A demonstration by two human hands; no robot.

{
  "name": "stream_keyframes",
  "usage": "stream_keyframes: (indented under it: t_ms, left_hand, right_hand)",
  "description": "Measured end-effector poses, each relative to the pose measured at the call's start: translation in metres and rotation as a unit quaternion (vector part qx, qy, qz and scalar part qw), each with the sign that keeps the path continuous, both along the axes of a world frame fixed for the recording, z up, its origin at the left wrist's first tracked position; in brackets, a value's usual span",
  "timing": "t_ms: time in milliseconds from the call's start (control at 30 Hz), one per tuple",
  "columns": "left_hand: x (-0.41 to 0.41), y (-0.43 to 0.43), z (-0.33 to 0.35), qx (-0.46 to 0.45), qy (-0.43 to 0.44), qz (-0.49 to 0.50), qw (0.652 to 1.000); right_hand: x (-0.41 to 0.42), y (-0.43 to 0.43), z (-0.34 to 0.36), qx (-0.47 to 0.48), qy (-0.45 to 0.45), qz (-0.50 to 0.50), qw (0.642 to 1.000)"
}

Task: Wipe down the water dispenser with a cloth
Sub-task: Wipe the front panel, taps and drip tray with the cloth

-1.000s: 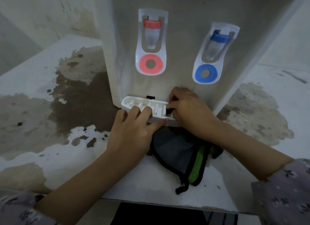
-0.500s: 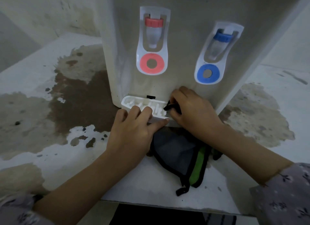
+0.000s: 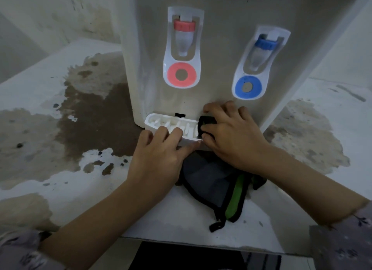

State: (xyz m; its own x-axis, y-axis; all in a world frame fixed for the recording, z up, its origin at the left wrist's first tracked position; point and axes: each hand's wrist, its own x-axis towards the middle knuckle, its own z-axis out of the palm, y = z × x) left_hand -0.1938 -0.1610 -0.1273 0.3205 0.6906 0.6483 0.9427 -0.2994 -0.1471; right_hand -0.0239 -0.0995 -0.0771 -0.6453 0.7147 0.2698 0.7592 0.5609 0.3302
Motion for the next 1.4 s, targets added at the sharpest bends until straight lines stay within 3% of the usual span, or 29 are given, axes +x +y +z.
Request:
stream_keyframes:
  t_ms: [267, 467, 667, 800, 933, 1033, 1167, 1400]
  left_hand:
    - [0.001, -0.003, 0.001, -0.017, 0.021, 0.011, 1.000]
    - [0.000, -0.003, 0.005, -0.046, 0.019, 0.009, 0.999]
    - [-0.003, -0.003, 0.004, -0.052, 0.014, 0.006, 0.999]
    - [-0.004, 0.002, 0.004, -0.044, -0.009, -0.003, 0.999]
    - [-0.003, 0.006, 0.008, -0.063, -0.063, 0.012, 0.996]
    - [-0.002, 0.006, 0.009, -0.091, -0.082, 0.013, 0.992]
    - [-0.002, 0.003, 0.010, -0.117, -0.099, -0.004, 0.988]
    - [0.001, -0.004, 0.010, -0.140, -0.034, -0.006, 0.990]
  right_hand:
    - [-0.002, 0.004, 0.009, -0.106, -0.019, 0.019, 0.994]
    - [0.002, 0.009, 0.015, -0.195, 0.040, 0.027, 0.980]
    - [0.009, 0.016, -0.002, -0.267, 0.182, 0.051, 0.945]
    - [0.018, 0.013, -0.002, -0.329, 0.352, 0.052, 0.875]
    - [0.028, 0.009, -0.001, -0.285, 0.444, 0.031, 0.849]
    - [0.024, 0.009, -0.006, -0.250, 0.418, 0.028, 0.873]
    - [0.016, 0.011, -0.017, -0.152, 0.243, 0.049, 0.957]
    - [0.013, 0.014, -0.013, -0.075, 0.107, 0.078, 0.988]
